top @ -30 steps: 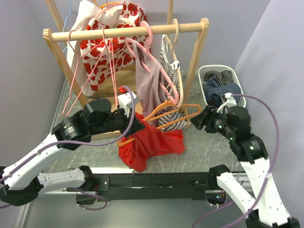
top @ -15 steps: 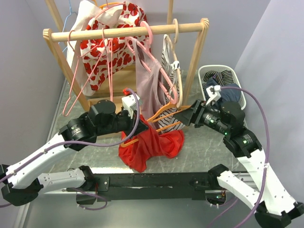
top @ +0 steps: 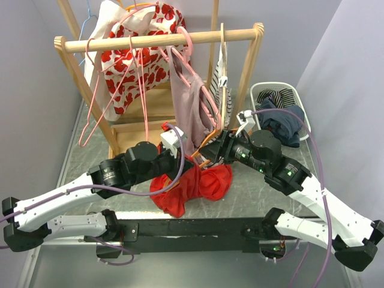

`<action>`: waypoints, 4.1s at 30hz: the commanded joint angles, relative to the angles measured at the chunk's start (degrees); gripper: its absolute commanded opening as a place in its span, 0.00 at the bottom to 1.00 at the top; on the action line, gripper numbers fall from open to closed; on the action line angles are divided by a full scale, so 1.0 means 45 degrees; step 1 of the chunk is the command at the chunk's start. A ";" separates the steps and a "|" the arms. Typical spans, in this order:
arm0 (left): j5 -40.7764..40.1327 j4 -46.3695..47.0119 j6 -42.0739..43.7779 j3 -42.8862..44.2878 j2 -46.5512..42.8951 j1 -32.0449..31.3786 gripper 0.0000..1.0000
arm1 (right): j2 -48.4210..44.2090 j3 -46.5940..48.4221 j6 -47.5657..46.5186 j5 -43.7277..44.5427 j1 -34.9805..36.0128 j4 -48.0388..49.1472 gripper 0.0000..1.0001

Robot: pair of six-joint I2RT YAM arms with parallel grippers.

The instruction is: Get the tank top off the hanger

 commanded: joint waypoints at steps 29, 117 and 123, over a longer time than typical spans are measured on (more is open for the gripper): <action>0.1455 0.2085 -0.0405 -0.0090 0.0660 -0.1655 0.01 | -0.0968 -0.0120 0.0549 0.3209 0.1321 0.1081 0.61; -0.0302 0.2574 -0.0366 -0.1105 0.0446 -0.1695 0.01 | -0.1301 0.0993 -0.1072 0.5689 0.1360 -0.1047 0.11; -0.0536 -0.0330 -0.0502 -0.1281 -0.0804 -0.1695 0.01 | -0.1359 0.1032 -0.1092 0.6100 0.1360 -0.1361 0.11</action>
